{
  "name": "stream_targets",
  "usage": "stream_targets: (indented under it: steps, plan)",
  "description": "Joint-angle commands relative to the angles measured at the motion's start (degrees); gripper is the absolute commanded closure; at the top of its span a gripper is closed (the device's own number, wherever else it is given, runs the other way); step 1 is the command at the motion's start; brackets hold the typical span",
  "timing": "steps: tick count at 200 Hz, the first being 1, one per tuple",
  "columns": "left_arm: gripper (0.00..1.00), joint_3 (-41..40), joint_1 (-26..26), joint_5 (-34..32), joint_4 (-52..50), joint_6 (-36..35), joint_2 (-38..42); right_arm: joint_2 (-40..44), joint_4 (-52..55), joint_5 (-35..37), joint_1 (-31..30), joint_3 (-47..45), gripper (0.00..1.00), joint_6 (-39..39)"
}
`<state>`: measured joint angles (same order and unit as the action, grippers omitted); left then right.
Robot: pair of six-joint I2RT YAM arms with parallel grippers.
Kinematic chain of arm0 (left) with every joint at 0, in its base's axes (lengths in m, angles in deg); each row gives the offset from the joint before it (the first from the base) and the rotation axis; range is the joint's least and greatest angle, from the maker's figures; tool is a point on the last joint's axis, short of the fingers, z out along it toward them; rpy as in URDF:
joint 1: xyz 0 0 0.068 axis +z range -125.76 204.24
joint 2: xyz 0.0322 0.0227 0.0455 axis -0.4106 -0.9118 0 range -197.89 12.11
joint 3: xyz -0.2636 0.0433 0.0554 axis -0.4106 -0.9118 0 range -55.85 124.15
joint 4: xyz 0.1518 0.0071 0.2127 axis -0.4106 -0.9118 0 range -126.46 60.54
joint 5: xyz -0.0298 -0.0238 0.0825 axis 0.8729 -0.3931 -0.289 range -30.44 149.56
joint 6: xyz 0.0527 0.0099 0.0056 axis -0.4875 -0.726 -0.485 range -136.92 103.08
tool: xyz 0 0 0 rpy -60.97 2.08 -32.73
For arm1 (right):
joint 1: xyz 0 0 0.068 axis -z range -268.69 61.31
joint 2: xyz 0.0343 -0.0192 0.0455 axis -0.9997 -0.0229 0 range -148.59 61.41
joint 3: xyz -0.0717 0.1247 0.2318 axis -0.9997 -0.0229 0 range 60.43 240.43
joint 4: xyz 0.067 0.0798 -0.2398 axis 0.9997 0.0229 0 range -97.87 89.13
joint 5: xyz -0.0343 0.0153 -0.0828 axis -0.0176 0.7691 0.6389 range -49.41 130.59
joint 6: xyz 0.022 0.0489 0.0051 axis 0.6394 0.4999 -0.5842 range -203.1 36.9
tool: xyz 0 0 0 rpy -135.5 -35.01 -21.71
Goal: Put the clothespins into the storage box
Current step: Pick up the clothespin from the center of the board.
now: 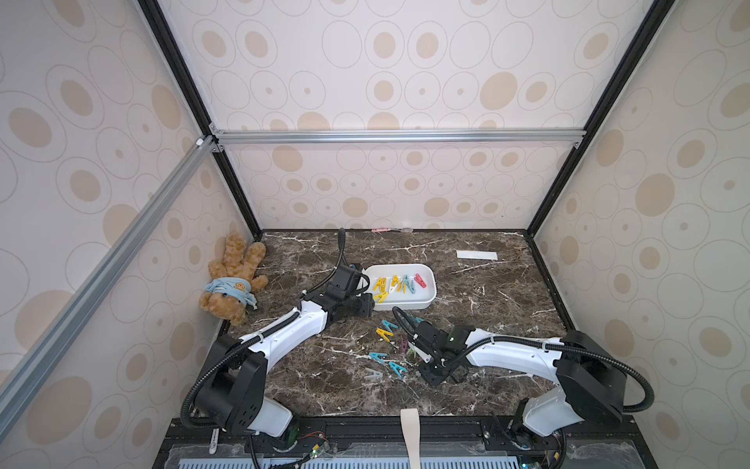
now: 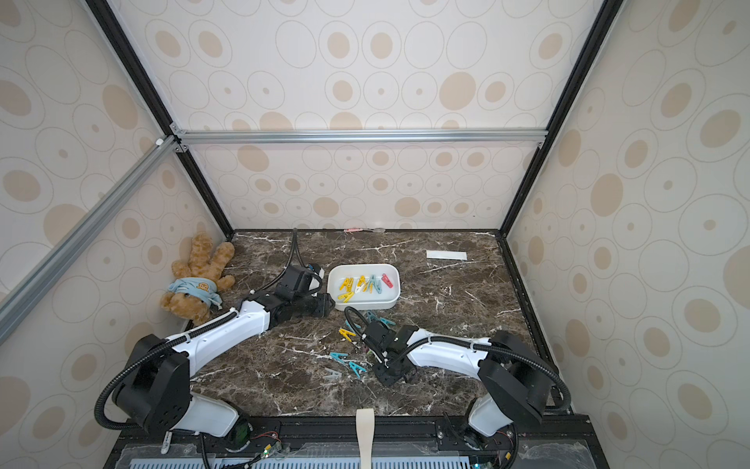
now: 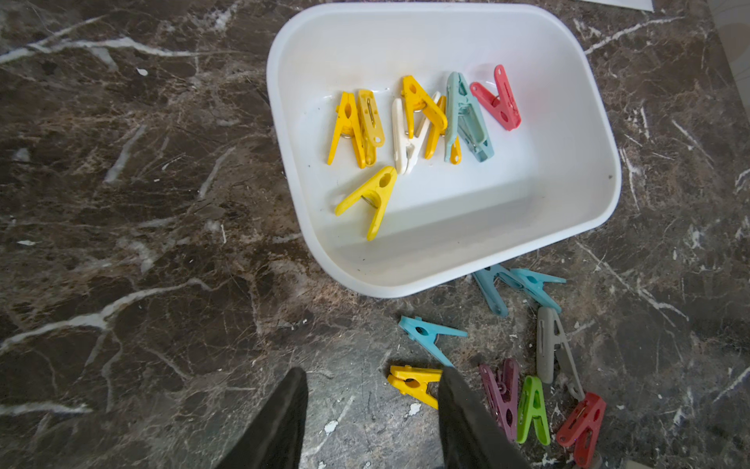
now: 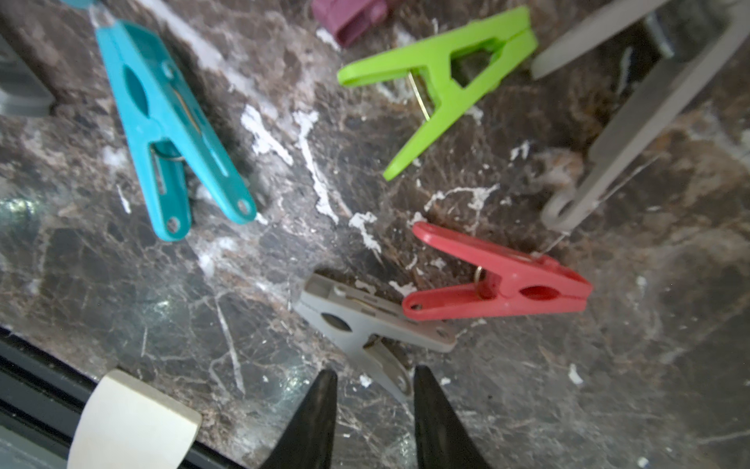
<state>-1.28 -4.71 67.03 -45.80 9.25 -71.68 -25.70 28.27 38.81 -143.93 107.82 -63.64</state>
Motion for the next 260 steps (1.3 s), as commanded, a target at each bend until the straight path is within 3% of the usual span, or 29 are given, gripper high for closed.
stream_targets:
  steps: [1,61,167,209,260]
  plan:
    - [0.48,0.0,0.5,-0.5,-0.4,0.5,1.5,-1.1,-0.1,-0.4,-0.5,-0.6,0.66,0.2]
    - [0.48,0.1,0.6,-0.3,-0.4,0.5,1.3,-1.7,-1.4,-1.7,-0.5,-1.3,0.73,0.5]
    - [0.48,-0.5,0.7,-3.8,-2.0,1.2,5.6,2.7,1.6,-5.8,-0.5,1.0,1.00,-1.0]
    - [0.48,-1.0,0.8,-4.0,-4.4,2.4,8.0,4.9,7.5,-8.4,2.0,10.6,1.00,-3.3]
    - [0.48,-4.3,0.8,-3.4,-5.6,5.5,10.4,-3.0,8.5,-19.2,15.3,28.8,1.00,-6.5]
